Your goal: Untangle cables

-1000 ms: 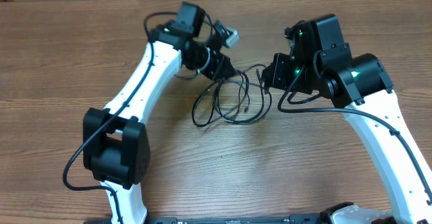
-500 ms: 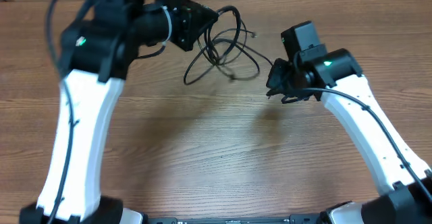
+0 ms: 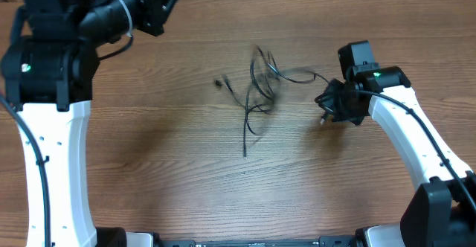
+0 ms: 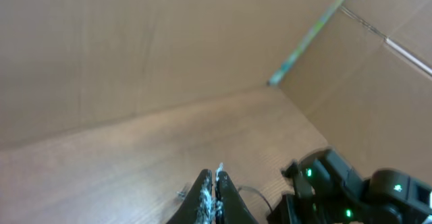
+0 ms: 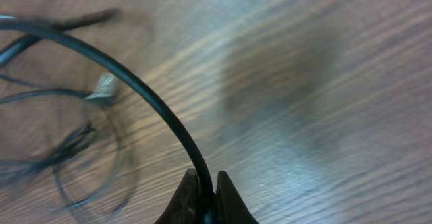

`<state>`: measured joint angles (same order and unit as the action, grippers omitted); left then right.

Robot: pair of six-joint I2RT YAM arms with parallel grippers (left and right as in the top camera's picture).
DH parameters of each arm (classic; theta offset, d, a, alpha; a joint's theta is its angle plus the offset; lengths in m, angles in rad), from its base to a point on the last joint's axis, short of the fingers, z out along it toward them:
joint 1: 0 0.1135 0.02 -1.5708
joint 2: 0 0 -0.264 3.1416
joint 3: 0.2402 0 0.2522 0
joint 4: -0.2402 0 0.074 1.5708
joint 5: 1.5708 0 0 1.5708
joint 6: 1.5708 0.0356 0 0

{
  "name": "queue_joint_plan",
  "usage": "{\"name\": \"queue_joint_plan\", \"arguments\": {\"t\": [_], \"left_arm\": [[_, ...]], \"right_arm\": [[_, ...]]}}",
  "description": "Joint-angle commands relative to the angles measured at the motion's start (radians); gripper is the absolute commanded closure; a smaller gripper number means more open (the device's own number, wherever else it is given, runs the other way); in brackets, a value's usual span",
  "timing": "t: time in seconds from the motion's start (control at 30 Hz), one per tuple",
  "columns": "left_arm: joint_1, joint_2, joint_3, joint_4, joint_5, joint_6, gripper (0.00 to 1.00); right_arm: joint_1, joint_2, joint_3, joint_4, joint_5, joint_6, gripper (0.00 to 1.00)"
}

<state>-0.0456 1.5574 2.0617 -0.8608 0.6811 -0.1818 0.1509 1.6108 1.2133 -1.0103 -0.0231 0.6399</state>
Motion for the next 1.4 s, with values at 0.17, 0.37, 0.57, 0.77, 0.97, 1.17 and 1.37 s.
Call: {"name": "queue_joint_plan", "arguments": {"t": [0.17, 0.37, 0.57, 0.77, 0.97, 1.17, 1.37], "left_arm": [[-0.028, -0.010, 0.006, -0.030, 0.026, 0.044, 0.96], [-0.118, 0.089, -0.018, -0.130, 0.015, 0.074, 0.93], [-0.220, 0.258, -0.018, -0.144, -0.011, 0.073, 0.85], [-0.326, 0.430, -0.018, -0.099, -0.136, 0.068, 0.75], [-0.417, 0.601, -0.018, 0.047, -0.188, 0.026, 0.66], [-0.474, 0.731, -0.018, 0.154, -0.273, 0.021, 0.65], [-0.509, 0.807, -0.018, 0.164, -0.362, 0.017, 0.65]], "right_arm": [[-0.016, 0.006, -0.058, 0.017, -0.090, -0.072, 0.91], [-0.032, 0.005, -0.027, 0.014, -0.183, -0.132, 0.30], [-0.094, -0.006, 0.124, -0.103, -0.219, -0.186, 0.14], [-0.148, -0.006, 0.239, -0.180, -0.230, -0.232, 0.14], [-0.164, -0.006, 0.245, -0.181, -0.245, -0.249, 0.17], [-0.164, -0.006, 0.245, -0.182, -0.245, -0.249, 0.19], [-0.164, -0.006, 0.245, -0.182, -0.245, -0.250, 0.20]]}}
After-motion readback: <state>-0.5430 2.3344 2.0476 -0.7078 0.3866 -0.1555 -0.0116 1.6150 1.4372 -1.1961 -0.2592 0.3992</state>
